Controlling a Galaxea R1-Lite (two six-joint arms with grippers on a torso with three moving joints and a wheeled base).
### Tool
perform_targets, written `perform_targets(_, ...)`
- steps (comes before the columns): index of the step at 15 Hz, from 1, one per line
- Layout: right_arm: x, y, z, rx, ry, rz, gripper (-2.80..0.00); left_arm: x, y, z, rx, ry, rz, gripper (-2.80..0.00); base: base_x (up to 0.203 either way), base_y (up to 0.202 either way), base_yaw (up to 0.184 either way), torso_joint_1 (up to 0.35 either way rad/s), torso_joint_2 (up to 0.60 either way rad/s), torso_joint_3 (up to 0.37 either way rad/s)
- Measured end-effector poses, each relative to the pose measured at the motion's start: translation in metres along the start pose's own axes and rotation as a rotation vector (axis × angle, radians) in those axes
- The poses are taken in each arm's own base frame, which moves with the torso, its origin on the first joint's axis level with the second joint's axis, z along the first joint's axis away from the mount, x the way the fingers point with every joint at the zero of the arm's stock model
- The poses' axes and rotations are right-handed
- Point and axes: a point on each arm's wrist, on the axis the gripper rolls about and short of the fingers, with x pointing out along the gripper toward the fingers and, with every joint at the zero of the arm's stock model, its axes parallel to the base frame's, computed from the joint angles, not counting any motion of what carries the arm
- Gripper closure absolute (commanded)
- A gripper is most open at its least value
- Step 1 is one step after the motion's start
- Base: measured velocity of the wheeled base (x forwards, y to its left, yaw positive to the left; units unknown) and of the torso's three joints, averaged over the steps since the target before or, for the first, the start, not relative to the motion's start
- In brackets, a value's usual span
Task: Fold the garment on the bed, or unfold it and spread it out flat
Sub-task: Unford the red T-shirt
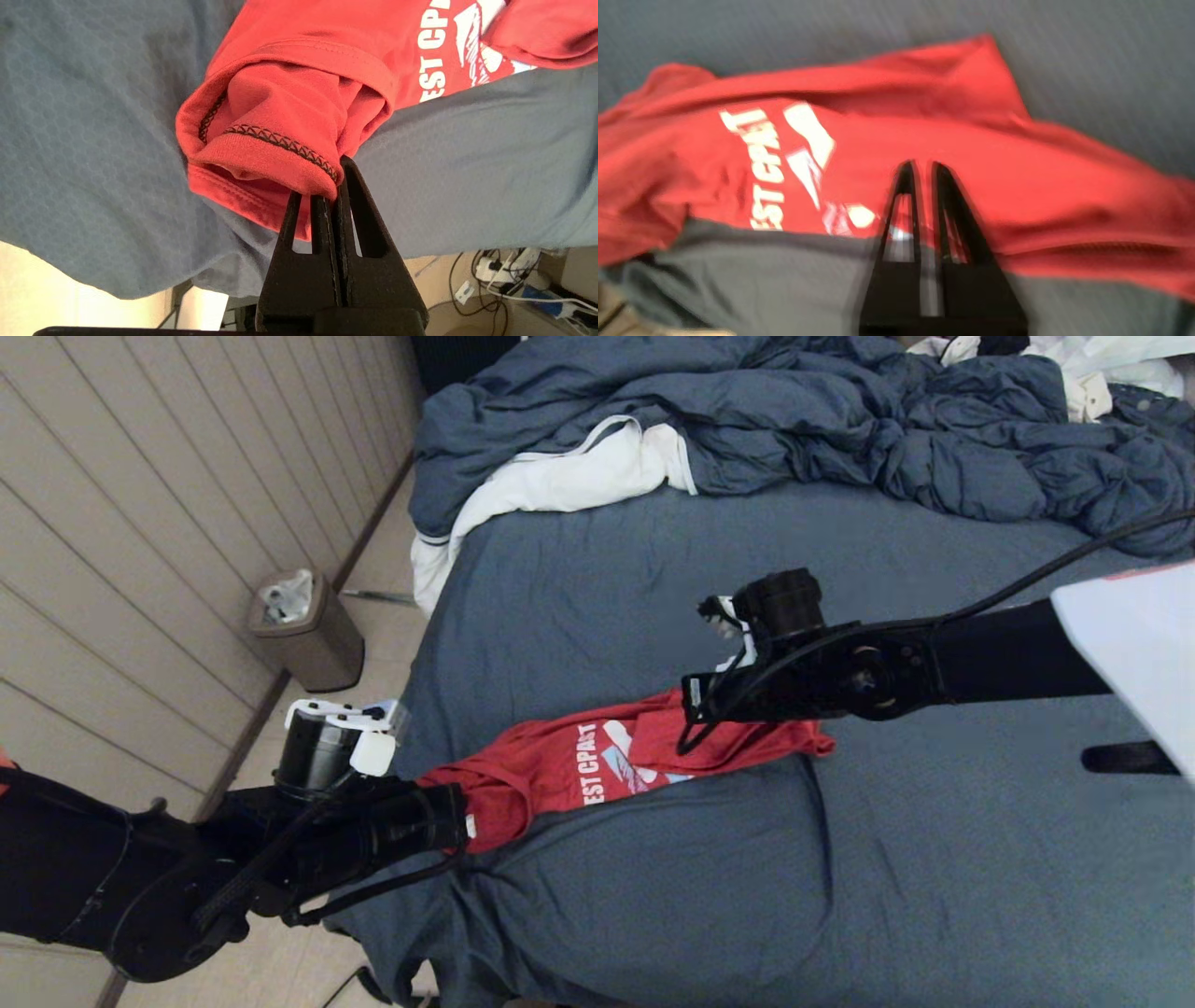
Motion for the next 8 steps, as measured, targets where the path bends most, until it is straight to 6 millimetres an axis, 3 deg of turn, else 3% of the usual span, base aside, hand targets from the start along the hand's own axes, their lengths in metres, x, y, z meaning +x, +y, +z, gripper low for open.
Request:
perform_targets(3,0.005,0.027,0.007,-0.034,-0.036,0.021,-2.8,-0.002,0.004,-0.002,-0.006,0.006,0.001,0.0,0.0,0.0,0.0,0.0,0.0,0.0)
perform_targets(5,0.017,0.049,0.001,-0.079,-0.014,0.014,-2.8,-0.004,0.006,-0.002,-0.011,0.0,0.003,0.0,0.0,0.0,0.0,0.0,0.0,0.0)
perform_targets(8,0.04,0.064,-0.013,-0.162,0.026,-0.08,-2.8,-0.008,0.008,-0.001,-0.019,-0.004,-0.003,0.0,0.0,0.0,0.0,0.0,0.0,0.0)
